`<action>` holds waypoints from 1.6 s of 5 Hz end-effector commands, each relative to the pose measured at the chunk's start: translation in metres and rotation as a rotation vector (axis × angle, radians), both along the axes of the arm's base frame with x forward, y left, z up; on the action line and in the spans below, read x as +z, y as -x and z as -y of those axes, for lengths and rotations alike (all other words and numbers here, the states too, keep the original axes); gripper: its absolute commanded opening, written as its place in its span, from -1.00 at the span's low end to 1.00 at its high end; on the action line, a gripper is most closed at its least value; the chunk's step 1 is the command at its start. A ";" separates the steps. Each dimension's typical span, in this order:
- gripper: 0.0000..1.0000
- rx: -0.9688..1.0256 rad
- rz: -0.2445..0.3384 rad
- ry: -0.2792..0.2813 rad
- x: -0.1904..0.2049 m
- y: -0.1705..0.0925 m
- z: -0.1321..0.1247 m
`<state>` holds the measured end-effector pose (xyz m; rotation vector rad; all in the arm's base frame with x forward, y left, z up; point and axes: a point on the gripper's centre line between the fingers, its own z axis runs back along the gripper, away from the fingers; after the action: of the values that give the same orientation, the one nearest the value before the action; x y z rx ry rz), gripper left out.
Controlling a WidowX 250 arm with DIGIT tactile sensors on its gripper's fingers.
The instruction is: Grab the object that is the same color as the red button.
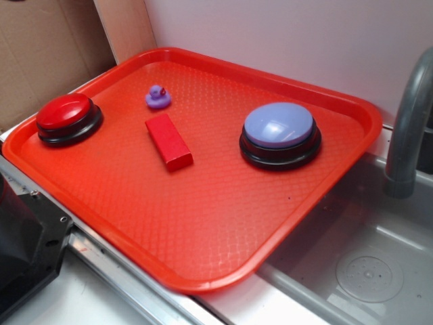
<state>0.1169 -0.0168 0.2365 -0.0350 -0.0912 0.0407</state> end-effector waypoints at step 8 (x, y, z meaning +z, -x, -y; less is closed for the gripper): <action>1.00 0.958 -0.043 0.086 -0.198 -0.099 -0.021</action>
<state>0.2151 -0.0060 0.0337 -0.0595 -0.0355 1.0009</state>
